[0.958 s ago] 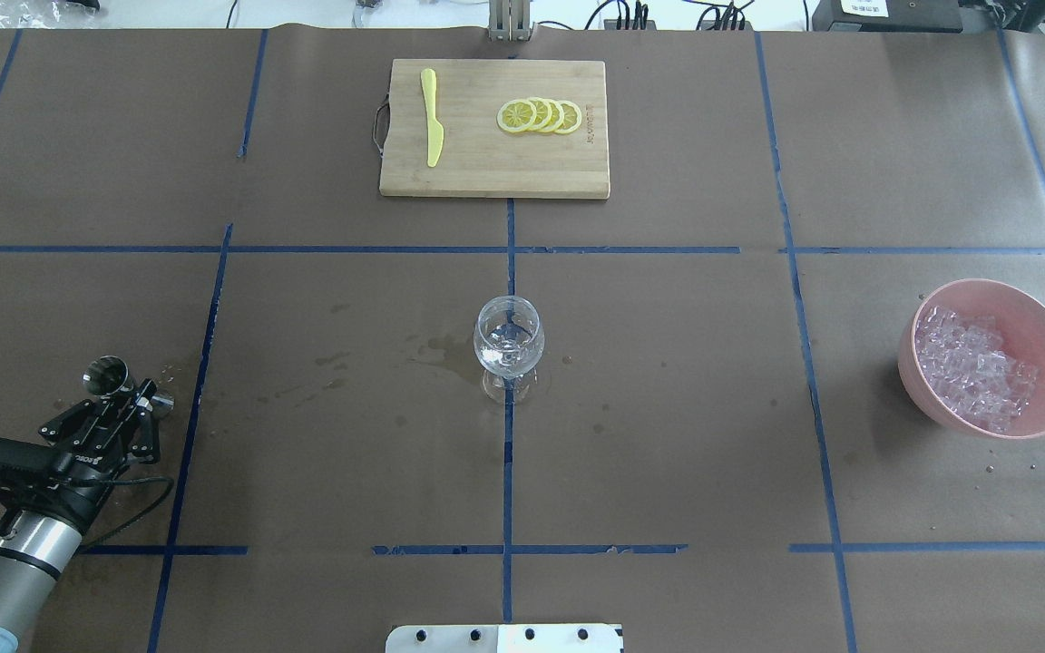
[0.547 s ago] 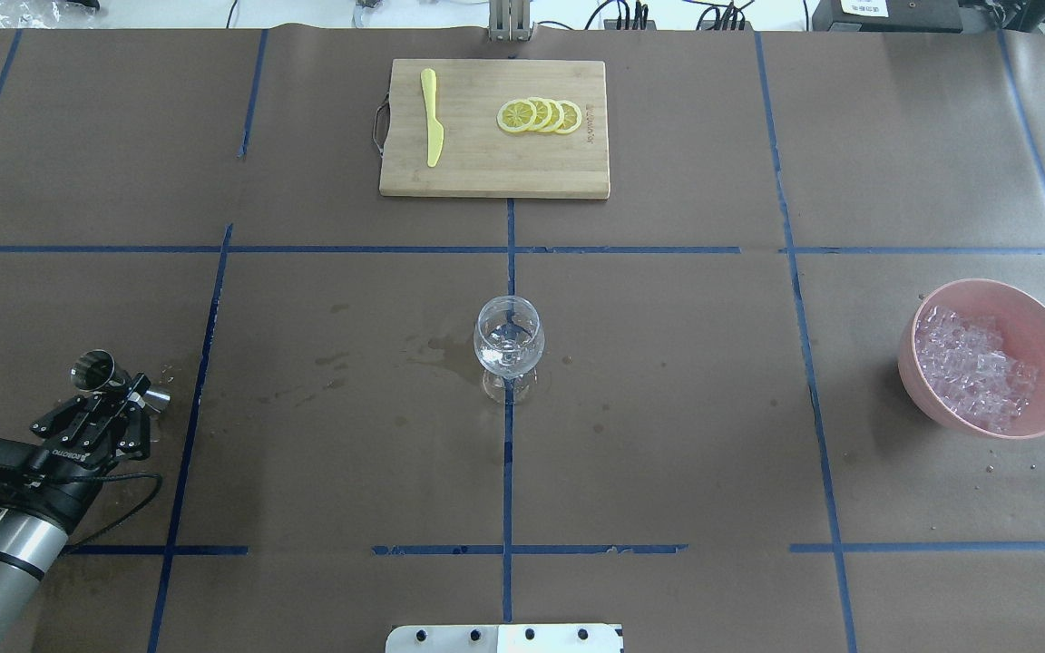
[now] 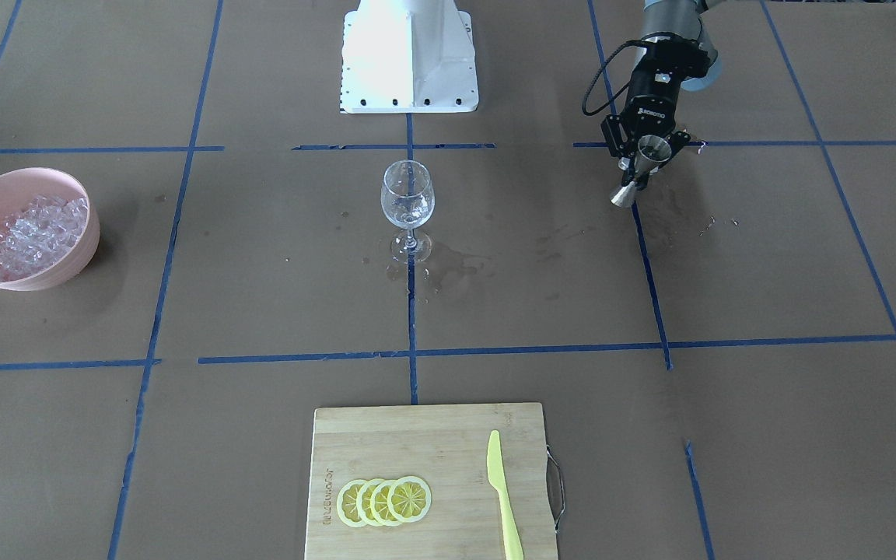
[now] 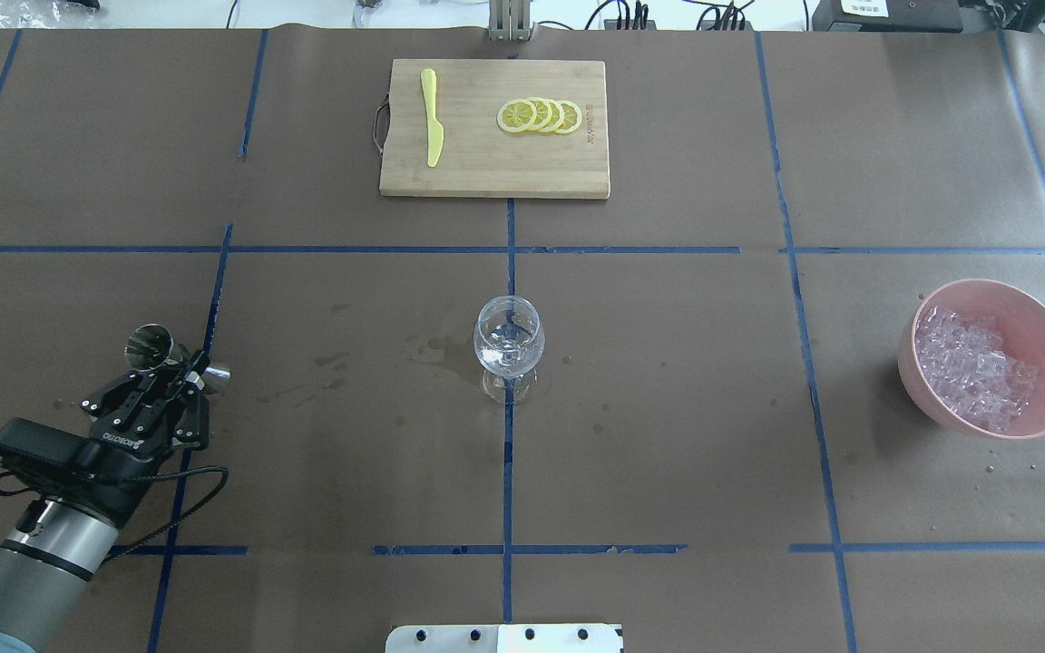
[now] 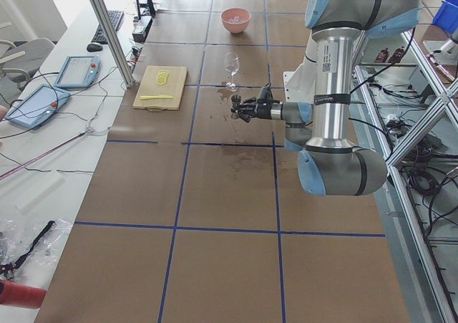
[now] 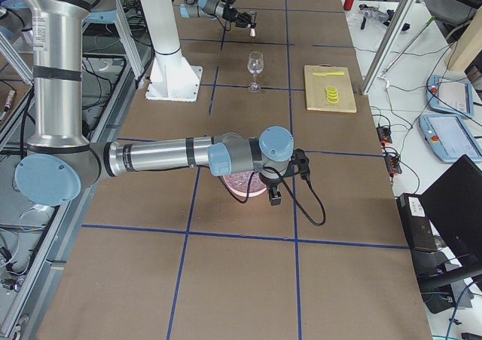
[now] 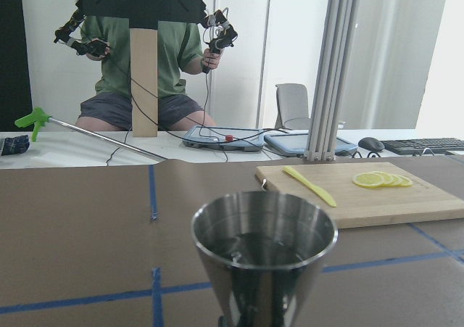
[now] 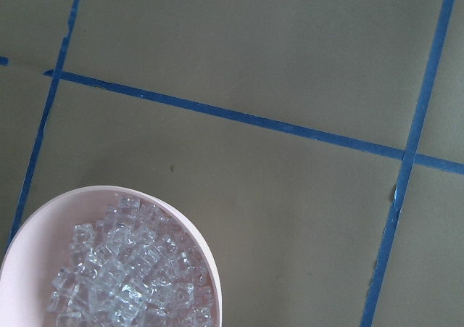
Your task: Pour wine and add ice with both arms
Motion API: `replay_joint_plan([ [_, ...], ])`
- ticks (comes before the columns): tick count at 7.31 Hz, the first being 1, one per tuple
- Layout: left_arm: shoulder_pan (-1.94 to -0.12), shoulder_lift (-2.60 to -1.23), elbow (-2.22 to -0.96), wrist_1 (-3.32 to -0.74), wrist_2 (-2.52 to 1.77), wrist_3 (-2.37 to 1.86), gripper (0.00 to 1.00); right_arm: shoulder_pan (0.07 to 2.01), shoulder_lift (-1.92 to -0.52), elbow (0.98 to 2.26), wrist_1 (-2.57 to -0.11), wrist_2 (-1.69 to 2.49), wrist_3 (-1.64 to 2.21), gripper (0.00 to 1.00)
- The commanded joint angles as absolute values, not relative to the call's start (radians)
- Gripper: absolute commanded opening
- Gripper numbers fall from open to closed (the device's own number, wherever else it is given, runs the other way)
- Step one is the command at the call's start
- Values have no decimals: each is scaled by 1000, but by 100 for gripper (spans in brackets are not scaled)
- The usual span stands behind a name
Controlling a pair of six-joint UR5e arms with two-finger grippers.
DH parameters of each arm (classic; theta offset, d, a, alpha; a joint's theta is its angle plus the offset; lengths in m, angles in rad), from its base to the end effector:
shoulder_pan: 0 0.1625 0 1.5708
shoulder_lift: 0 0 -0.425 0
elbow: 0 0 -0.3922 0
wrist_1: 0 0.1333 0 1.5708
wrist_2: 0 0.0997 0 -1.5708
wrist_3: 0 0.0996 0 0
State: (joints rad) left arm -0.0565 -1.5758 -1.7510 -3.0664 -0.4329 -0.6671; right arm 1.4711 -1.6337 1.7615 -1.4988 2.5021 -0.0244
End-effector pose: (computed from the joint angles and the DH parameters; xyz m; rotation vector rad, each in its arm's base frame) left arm 0.4049 -0.2470 0.4116 1.3678 0.8778 -0.3030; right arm 0.0062 -0.4748 0.5751 0.1503 -0.9359 -0.2077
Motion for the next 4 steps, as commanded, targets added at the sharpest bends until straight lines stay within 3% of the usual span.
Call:
replay_joint_plan([
  [1, -52, -1710, -1764, -3006, -434, -519, 0, 1471, -1635, 1760, -1476, 2502, -23, 100],
  [4, -49, -1915, -1766, -2795, -457, -433, 0, 1471, -1635, 1756, -1471, 2500, -25, 100],
])
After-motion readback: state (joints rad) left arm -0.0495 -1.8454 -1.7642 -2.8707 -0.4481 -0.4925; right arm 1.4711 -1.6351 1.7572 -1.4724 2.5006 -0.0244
